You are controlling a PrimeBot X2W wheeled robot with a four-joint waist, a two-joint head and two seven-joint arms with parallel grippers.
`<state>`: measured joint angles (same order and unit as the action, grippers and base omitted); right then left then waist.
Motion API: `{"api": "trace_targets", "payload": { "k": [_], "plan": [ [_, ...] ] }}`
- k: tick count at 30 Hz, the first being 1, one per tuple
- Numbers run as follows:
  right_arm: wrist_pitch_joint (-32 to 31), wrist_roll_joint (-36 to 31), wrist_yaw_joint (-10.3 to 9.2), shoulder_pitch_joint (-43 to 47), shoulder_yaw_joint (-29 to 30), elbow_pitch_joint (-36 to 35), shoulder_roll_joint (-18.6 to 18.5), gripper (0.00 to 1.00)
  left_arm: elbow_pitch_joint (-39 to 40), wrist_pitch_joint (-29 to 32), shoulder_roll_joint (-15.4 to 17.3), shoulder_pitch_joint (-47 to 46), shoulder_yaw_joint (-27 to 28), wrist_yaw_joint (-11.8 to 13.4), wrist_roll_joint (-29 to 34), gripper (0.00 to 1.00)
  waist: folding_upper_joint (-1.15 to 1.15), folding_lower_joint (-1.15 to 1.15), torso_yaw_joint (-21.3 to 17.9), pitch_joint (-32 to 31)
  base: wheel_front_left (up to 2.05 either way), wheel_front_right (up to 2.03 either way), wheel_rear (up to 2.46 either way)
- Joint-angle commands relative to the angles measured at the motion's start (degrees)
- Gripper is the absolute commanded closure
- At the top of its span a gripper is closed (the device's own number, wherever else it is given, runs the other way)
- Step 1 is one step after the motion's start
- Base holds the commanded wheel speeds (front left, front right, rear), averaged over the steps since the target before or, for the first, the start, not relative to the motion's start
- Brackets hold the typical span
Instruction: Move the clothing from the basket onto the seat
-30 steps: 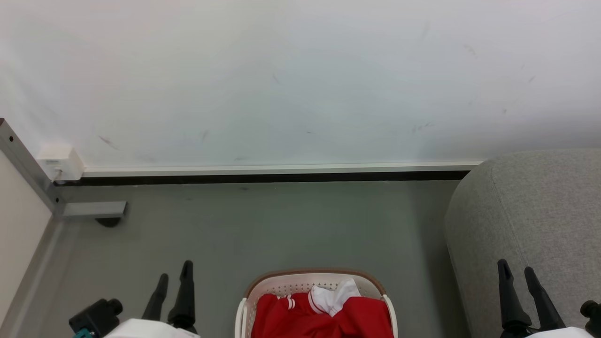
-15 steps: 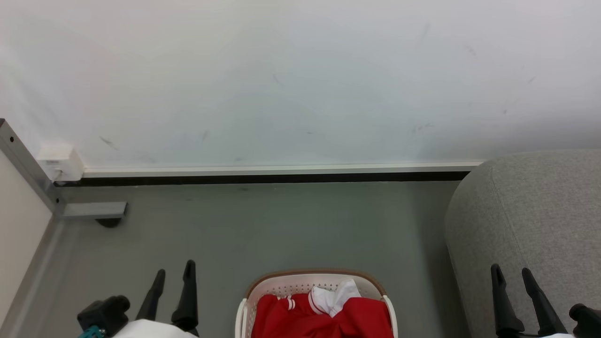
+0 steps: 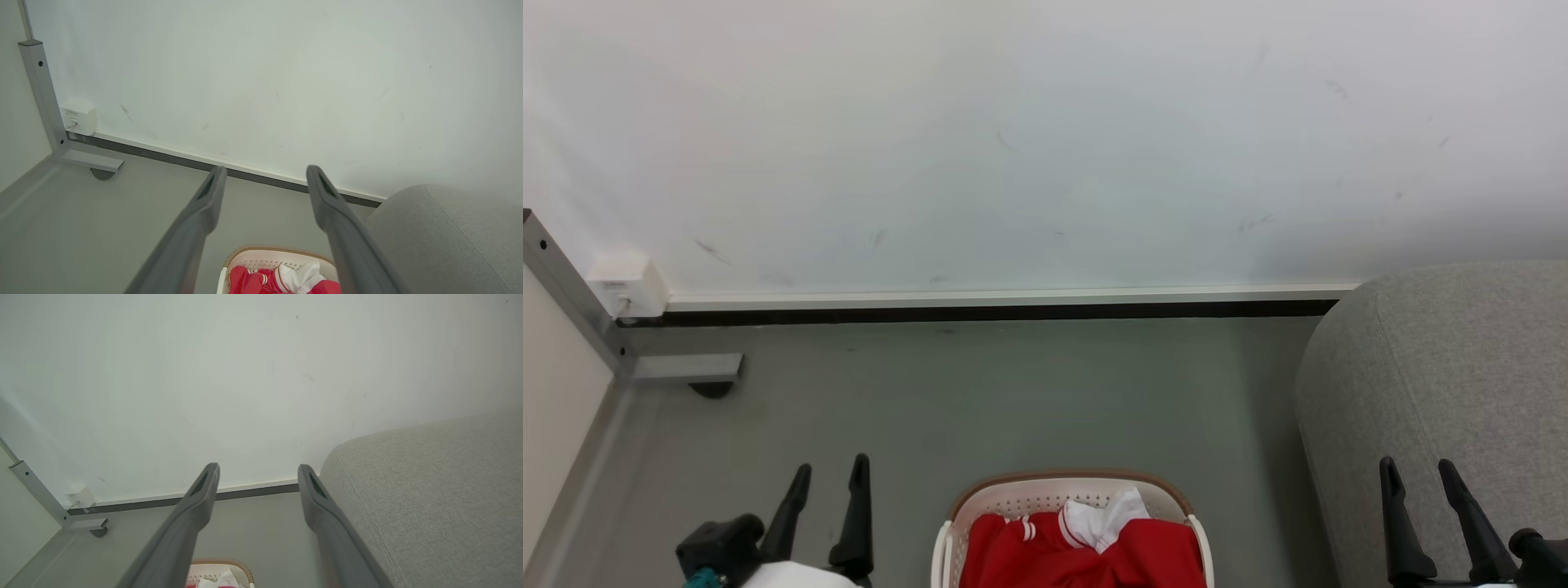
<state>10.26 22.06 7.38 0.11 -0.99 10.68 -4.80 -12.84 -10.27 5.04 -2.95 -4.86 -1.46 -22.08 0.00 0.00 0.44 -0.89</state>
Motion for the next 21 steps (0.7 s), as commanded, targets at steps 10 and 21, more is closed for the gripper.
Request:
{"api": "trace_targets", "payload": {
  "k": [10, 21],
  "plan": [
    [1.62, -3.91, 0.17, 0.21, 0.6, -0.01, 0.16, 0.0, -0.51, -1.65, 1.04, 0.5, -0.51, -0.56, 5.75, 0.0, 0.0, 0.0, 0.22, -0.07, 0.0, 0.0, 0.0],
    [2.96, -5.56, 0.18, 1.06, 0.01, 1.5, 0.87, 0.0, -1.61, -3.06, 0.87, 0.93, 0.17, -0.6, 9.85, 0.0, 0.0, 0.0, 0.26, -0.13, 0.0, 0.0, 0.0]
  ]
}}
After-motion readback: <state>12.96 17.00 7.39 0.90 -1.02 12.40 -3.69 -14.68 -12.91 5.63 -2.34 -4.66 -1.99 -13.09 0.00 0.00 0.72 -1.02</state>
